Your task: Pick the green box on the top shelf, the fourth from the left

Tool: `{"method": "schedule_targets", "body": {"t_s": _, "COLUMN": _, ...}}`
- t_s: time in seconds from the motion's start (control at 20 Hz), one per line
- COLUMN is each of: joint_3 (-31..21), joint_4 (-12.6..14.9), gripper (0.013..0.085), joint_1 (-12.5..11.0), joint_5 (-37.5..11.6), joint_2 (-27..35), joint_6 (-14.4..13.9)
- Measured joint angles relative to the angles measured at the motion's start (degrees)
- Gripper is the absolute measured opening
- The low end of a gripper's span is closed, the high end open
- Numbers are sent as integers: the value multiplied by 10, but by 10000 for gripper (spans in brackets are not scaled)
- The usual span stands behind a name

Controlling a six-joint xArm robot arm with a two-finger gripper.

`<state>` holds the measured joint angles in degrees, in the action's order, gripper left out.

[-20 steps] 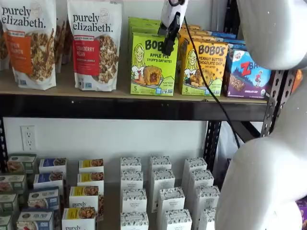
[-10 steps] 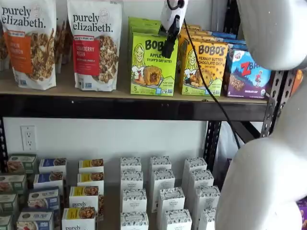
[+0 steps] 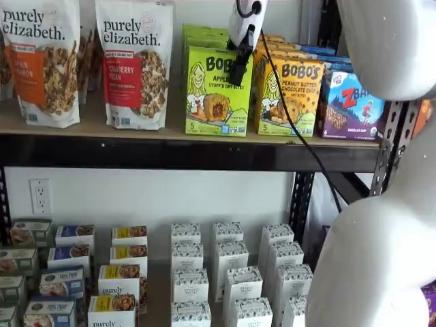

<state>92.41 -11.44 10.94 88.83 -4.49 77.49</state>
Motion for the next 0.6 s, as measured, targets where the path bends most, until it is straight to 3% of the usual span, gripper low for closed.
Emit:
{"method": "schedule_targets", "body": {"t_s": 0.1, "joint_3": 1, "joint_4": -1, "gripper": 650, "joint_1": 0, "joint_5": 1, "joint_2": 0, "joint_6": 0}}
{"method": "schedule_targets", "body": {"t_s": 0.3, "joint_3": 7, "joint_4": 0, "gripper": 650, "joint_1": 0, "joint_5": 9, "joint_2": 4, "joint_6": 0}}
{"method": "schedule_targets", "body": {"t_s": 0.6, "joint_3": 7, "joint_4": -4, "gripper": 530, "joint_1": -1, "joint_5": 7, "joint_2": 3, "joint_6": 0}}
